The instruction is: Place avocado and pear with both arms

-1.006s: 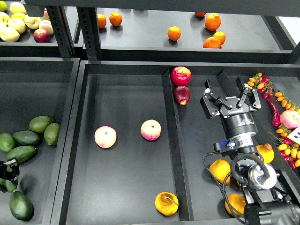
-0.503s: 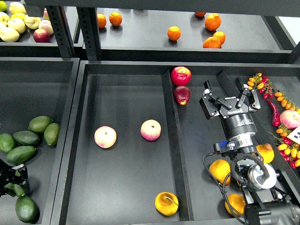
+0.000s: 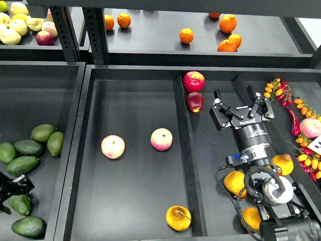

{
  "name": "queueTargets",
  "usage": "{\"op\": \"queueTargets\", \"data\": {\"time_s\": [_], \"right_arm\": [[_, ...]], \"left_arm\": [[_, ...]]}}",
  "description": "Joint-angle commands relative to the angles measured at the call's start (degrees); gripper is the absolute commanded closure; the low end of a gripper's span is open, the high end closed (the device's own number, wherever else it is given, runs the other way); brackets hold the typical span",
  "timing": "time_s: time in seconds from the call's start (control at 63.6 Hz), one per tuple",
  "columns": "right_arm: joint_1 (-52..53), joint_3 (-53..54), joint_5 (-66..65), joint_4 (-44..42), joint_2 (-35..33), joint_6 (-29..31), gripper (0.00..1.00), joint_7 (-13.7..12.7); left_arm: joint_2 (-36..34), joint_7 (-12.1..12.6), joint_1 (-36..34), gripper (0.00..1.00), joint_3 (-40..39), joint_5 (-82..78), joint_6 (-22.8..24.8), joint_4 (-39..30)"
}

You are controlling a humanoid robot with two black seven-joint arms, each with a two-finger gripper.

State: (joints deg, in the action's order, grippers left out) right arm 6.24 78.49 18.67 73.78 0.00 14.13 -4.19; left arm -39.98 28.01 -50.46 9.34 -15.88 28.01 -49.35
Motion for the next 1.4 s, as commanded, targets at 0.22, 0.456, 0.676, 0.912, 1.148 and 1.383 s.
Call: {"op": "queueTargets", "data": {"time_s": [0.22, 0.456, 0.676, 0.912, 1.148, 1.383], "right_arm": [[-1.5, -0.1, 0.1, 0.0, 0.0, 0.0, 0.00, -0.1], [-3.9, -1.3, 0.1, 0.0, 0.0, 0.2, 0.00, -0.4], [-6.0, -2.3, 0.1, 0.1, -0.8, 0.6, 0.00, -3.2], [-7.3, -4.6, 0.1, 0.1, -2.5, 0.8, 0.00, -3.3], [-8.1, -8.9, 0.1, 0.3, -8.5, 0.9, 0.00, -5.7], [-7.6, -14.2, 0.2, 0.4, -16.3, 0.9, 0.00, -8.0]], "left_arm": [[-0.2, 0.0, 0.3, 0.01, -13.9, 1.1, 0.0, 0.3], [-0.5, 0.0, 0.5, 0.01, -22.6, 2.1, 0.0, 0.6], [1.5, 0.0, 4.7, 0.01, -36.0, 6.7, 0.0, 0.6], [7.2, 0.0, 12.7, 0.01, -53.4, 7.7, 0.0, -0.7], [14.1, 0.0, 20.2, 0.01, -69.9, 9.1, 0.0, -1.6], [24.9, 0.0, 27.6, 0.01, -80.4, 12.9, 0.0, -3.3]]}}
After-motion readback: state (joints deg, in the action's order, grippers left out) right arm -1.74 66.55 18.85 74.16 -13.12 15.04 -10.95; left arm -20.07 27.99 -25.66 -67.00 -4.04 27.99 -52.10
